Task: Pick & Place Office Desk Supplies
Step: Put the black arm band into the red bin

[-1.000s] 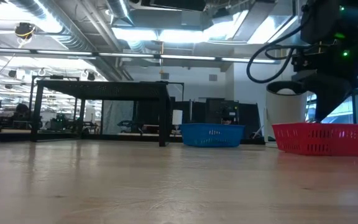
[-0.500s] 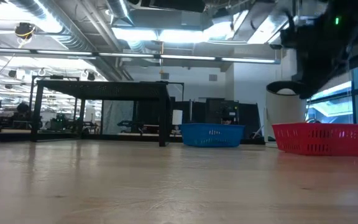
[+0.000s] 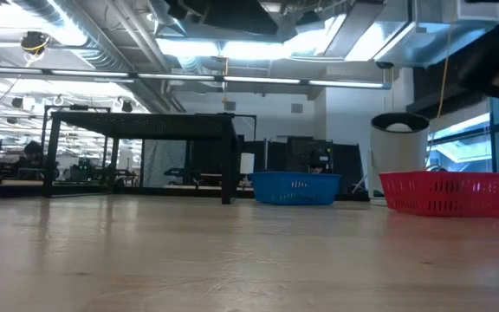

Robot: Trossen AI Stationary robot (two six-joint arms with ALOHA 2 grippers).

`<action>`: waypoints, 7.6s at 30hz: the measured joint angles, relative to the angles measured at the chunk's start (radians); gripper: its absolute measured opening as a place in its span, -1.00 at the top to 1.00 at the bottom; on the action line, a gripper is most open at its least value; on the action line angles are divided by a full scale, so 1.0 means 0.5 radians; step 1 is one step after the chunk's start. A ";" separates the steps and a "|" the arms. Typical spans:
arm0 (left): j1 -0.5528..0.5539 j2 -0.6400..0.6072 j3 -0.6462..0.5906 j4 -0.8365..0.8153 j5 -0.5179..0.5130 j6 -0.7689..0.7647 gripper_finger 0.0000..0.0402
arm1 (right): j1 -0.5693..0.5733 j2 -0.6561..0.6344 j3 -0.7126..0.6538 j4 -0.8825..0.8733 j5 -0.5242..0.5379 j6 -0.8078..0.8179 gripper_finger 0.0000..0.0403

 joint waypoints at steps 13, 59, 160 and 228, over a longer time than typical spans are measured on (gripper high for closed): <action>0.008 0.001 0.000 -0.136 0.102 -0.033 0.22 | 0.000 0.497 0.175 0.256 -0.407 -0.152 0.16; -0.001 0.001 0.000 -0.455 0.207 -0.440 0.22 | -0.177 0.512 0.210 -0.295 0.054 -1.424 0.14; -0.320 0.001 0.112 -0.229 -0.584 0.099 0.22 | -0.324 -0.005 -0.503 2.662 2.241 -1.306 0.94; -0.322 0.001 0.112 -0.232 -0.531 -0.031 0.22 | -0.615 -0.266 -0.143 -1.293 1.128 1.038 0.24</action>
